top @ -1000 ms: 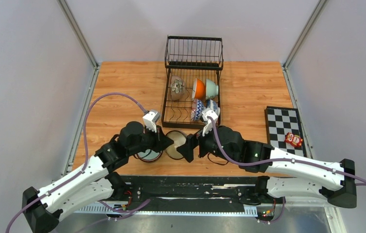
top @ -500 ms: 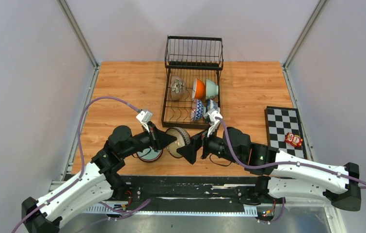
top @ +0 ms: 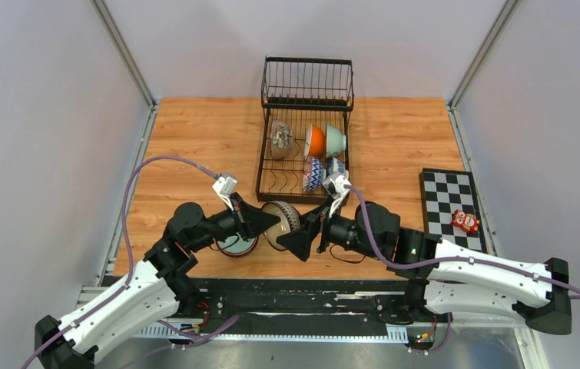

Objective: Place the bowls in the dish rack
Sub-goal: Pick up the bowl from the center of the board.

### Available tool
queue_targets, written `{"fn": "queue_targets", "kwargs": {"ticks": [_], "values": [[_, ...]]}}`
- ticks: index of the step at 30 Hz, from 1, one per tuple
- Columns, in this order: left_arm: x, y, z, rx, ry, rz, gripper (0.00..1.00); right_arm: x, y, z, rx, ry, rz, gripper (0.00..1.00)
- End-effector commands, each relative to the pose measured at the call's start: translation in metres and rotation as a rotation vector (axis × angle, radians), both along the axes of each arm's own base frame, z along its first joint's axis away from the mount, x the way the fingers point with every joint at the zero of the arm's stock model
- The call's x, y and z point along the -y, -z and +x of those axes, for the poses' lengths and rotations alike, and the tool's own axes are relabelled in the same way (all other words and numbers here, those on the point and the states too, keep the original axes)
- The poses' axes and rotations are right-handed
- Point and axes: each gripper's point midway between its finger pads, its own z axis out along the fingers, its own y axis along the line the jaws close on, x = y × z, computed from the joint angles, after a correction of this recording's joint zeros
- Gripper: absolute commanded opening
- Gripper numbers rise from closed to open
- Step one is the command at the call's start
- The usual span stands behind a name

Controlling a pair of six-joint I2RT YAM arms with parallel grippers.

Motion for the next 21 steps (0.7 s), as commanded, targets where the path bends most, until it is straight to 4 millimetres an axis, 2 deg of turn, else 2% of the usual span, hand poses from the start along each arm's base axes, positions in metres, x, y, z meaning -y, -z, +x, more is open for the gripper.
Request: {"fn": "queue_targets", "kwargs": {"ticks": [1, 11, 21], "values": [[-0.004, -0.030, 0.003, 0.077, -0.027, -0.096, 0.00, -0.002, -0.012, -0.003, -0.008, -0.025, 0.065, 0.94], [-0.006, -0.030, 0.005, 0.080, -0.035, -0.104, 0.00, -0.007, -0.015, -0.014, -0.021, -0.084, 0.097, 0.93], [-0.005, -0.032, 0.005, 0.084, -0.029, -0.114, 0.00, -0.010, -0.024, -0.021, -0.010, -0.131, 0.129, 0.85]]}}
